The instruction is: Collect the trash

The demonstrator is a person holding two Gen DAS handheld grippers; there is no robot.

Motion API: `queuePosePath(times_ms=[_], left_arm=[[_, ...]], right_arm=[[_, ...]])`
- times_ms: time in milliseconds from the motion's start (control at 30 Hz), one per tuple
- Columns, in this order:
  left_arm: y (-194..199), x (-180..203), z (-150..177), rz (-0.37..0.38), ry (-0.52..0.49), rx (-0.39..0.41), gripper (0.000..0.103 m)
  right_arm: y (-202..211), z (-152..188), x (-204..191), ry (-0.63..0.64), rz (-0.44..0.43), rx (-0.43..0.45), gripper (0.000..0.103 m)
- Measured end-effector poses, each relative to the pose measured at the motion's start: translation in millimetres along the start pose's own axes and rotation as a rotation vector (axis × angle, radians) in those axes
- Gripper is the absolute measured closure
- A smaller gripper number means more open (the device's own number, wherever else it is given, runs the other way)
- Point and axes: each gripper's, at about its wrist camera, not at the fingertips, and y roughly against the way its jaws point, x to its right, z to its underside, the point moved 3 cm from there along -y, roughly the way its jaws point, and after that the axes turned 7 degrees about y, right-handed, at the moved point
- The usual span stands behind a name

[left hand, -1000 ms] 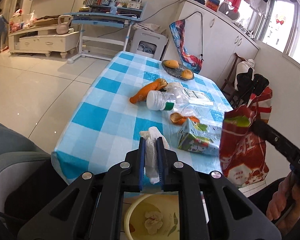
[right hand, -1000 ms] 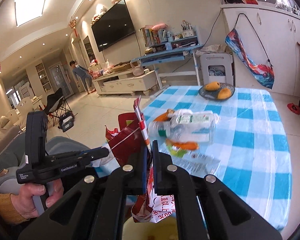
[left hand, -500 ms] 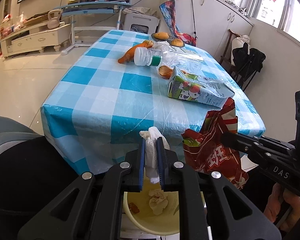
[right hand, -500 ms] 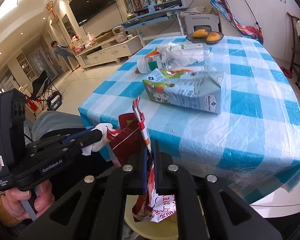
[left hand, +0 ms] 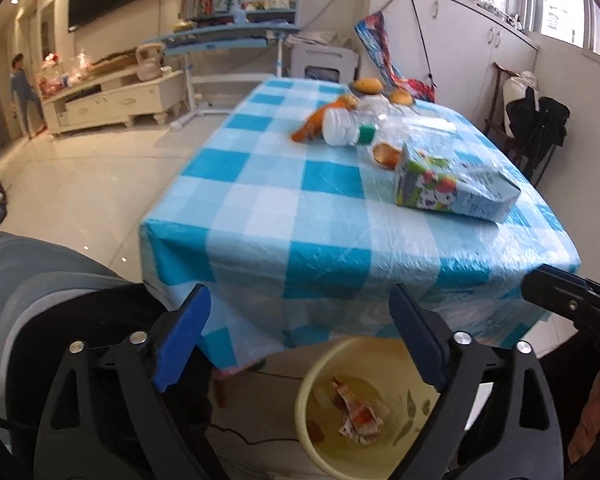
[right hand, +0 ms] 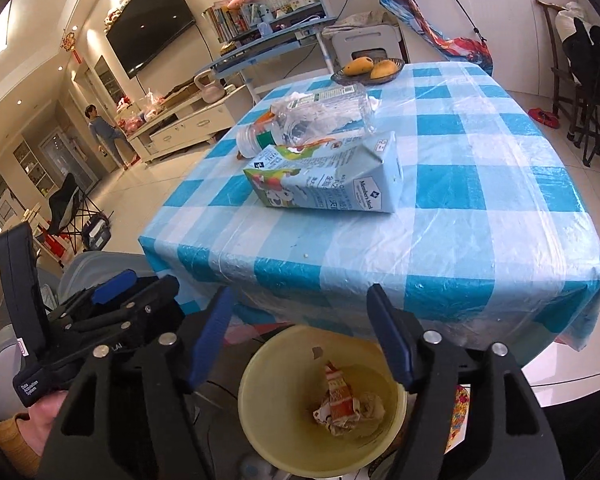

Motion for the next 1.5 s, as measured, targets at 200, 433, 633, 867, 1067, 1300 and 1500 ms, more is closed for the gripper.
queuePosePath(times_ms=[200, 433, 633, 867, 1067, 1300, 1500], left_arm=[[6.9, -6.5, -7.0, -0.061, 0.01, 0.067, 0.009], [4.4, -8.3, -8.4, -0.073, 0.012, 0.061, 0.008], [4.3, -14.2, -8.7, -0.076, 0.042, 0.06, 0.008], [2.0, -15.6, -8.0, -0.076, 0.053, 0.054, 0.008], [0.4, -16.7, -8.2, -0.076, 0.062, 0.053, 0.008], [-0.4, -17.5, -8.4, -0.079, 0.069, 0.054, 0.008], [-0.7, -17.9, -8.4, -0.08, 0.072, 0.054, 0.008]], right_arm=[[2.2, -3.9, -13.9, 0.06, 0.005, 0.034, 0.025], [-5.7, -3.3, -26.8, 0.132, 0.018, 0.029, 0.02], [-7.9, 0.1, -41.9, 0.208, 0.031, 0.033, 0.019], [-10.7, 3.1, -53.5, 0.27, 0.039, 0.028, 0.018], [-11.2, 3.6, -56.4, 0.282, 0.039, 0.03, 0.017], [-11.3, 3.7, -56.8, 0.282, 0.039, 0.03, 0.017], [-11.5, 3.3, -57.0, 0.281, 0.039, 0.032, 0.017]])
